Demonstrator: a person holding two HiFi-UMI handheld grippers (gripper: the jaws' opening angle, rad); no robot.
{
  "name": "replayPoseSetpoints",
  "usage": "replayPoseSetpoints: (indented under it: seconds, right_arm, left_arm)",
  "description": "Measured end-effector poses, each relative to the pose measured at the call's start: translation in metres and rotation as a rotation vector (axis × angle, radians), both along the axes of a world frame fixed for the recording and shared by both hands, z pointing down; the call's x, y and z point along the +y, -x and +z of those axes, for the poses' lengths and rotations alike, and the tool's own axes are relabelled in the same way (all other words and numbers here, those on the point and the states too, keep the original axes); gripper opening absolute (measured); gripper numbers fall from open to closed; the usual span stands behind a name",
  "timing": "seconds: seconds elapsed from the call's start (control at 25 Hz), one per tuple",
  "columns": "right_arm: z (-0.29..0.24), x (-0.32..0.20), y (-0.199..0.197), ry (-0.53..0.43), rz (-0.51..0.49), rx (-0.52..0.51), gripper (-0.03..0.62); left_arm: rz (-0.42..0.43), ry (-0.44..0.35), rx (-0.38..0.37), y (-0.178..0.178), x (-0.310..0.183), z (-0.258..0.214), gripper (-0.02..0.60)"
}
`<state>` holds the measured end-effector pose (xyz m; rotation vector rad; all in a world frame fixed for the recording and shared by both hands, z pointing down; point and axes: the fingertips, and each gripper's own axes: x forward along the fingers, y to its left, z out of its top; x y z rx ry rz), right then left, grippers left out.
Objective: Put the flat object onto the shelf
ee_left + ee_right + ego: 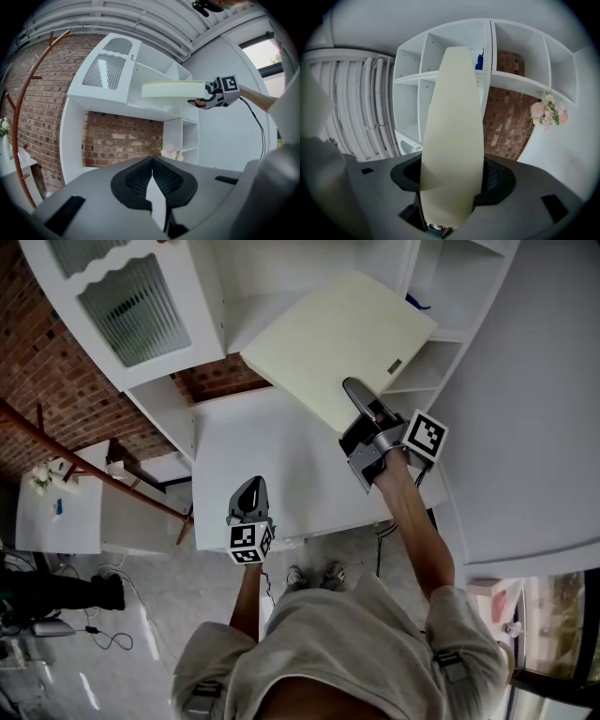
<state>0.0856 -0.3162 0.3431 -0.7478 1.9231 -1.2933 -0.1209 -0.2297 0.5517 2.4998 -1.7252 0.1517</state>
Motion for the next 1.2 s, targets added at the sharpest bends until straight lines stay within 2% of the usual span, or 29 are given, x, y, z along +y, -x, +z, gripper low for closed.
replayPoseSetpoints:
  seconds: [0.52,0.8,1.2]
  right_arm:
    - [-0.016,-0.034,0.030,0.049,-0.060,-0.032,0.284]
    - [-0.017,-0.047,0.045,0.070,-0.104,-0.011,0.282]
    - [-0.025,-0.058,0.058,0.071,-0.287,-0.043,0.284]
  left_arm:
    - [-0.013,-0.001,-0.009,0.005,0.006,0.001,0.015]
    - [-0.029,-0.003,-0.011,0.014,0.006,0.000,0.015]
    - [-0.047,0.006,-0.015,0.021,0.007,0.003,0.015]
